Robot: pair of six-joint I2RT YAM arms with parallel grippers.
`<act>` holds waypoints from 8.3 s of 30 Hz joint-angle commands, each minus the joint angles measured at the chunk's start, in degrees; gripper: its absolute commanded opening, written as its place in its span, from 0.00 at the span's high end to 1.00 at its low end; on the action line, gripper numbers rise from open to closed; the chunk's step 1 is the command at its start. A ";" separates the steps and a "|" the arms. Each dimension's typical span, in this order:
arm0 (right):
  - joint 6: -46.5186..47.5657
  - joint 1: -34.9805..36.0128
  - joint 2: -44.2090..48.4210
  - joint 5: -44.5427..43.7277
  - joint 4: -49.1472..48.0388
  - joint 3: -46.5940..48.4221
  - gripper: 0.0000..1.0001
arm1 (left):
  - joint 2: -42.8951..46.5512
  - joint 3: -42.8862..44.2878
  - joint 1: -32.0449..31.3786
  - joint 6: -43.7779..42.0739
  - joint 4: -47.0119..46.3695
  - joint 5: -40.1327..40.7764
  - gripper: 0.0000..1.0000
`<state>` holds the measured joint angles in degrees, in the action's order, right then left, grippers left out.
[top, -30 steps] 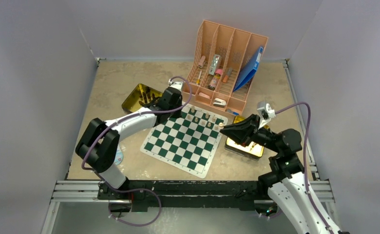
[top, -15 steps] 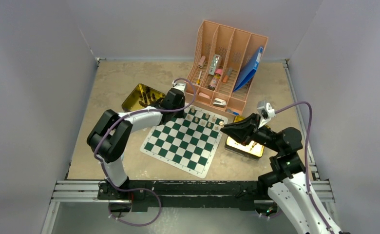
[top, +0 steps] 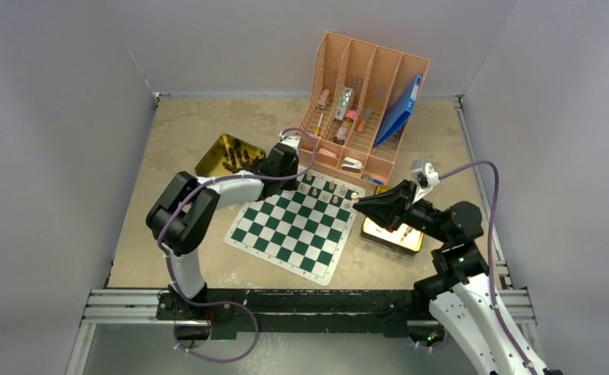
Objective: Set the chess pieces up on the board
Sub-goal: Place the chess piece on the chessboard, then adjust the chess piece on the chessboard, then adjust the chess piece.
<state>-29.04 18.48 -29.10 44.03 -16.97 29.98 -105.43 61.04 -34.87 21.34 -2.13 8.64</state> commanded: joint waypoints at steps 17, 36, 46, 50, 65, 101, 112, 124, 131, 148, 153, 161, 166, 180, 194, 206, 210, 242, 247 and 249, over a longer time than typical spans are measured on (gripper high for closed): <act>-0.12 0.15 -1.23 -1.58 -3.24 1.39 0.92 | -2.16 5.45 0.35 -0.90 4.67 -0.65 0.75; -3.07 0.13 -2.83 -3.44 -4.04 0.69 0.92 | 4.34 5.90 0.35 -2.51 4.39 -1.21 0.68; -2.05 0.10 -3.85 -2.96 -3.34 2.15 0.92 | -1.27 7.61 0.37 -2.09 4.74 1.10 0.67; -1.91 0.07 -4.01 -2.99 -3.33 2.39 0.92 | -2.06 7.61 0.42 -2.35 4.50 1.55 0.70; -1.54 0.11 -4.92 -3.10 -4.08 1.41 0.92 | -2.59 8.04 0.34 -2.97 7.05 0.47 0.84; -9.00 0.17 -12.31 -6.00 -13.77 -0.96 0.93 | 18.21 8.35 0.34 3.42 10.40 -16.65 0.62; -29.84 0.19 -18.10 -8.61 -35.67 -5.18 0.92 | 40.79 -14.69 0.46 19.15 -24.99 -52.01 0.55; -41.41 0.20 -20.46 -10.17 -50.00 -8.18 0.92 | 32.44 -16.66 0.18 31.50 -44.14 -59.91 0.51; -43.13 0.20 -19.54 -10.19 -50.72 -8.03 0.92 | 25.96 -14.78 -3.81 35.78 -51.88 -58.12 0.51; -43.27 0.18 -17.12 -9.48 -49.18 -8.00 0.93 | 22.94 -9.08 -10.21 33.95 -51.26 -50.58 0.53; -43.13 0.19 -16.04 -9.47 -48.19 -8.03 0.93 | 23.01 -8.46 -10.24 33.64 -50.18 -48.40 0.57; -42.95 0.22 -15.85 -8.53 -48.02 -7.82 0.92 | 24.08 -7.86 -10.27 32.81 -48.19 -48.40 0.67; -43.13 0.17 -15.06 -8.52 -47.94 -8.53 0.92 | 23.45 -7.65 -10.22 32.88 -49.03 -48.63 0.75; -36.20 0.18 -14.39 0.20 -40.23 -6.62 0.78 | 26.84 -9.93 -10.13 26.10 -43.73 -50.04 1.00; -2.87 0.21 -15.81 3.61 7.09 15.01 0.59 | 35.72 -15.25 -10.16 2.13 -21.91 -56.31 1.00; 10.98 0.84 -22.72 6.66 28.39 24.81 0.54 | 35.70 -13.72 -10.19 -7.72 -9.72 -52.28 1.00; 11.98 3.15 -24.05 4.00 30.22 24.95 0.54 | 34.33 -12.34 -10.18 -9.33 -7.76 -51.90 1.00; 10.86 8.99 -27.05 -1.24 29.79 20.15 0.84 | 31.48 -10.67 -10.14 -12.45 -8.06 -51.82 1.00; 5.54 8.94 -24.82 -4.78 23.24 19.06 0.89 | 32.73 -9.41 -10.16 -7.38 -0.66 -41.27 0.67; 4.22 8.99 -24.43 -7.32 21.07 19.45 0.89 | 35.15 -10.24 -9.88 -3.55 0.80 -35.75 0.57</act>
<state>-20.32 27.35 -55.94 40.07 12.14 48.82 -74.04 49.28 -45.15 12.08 -5.41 -38.04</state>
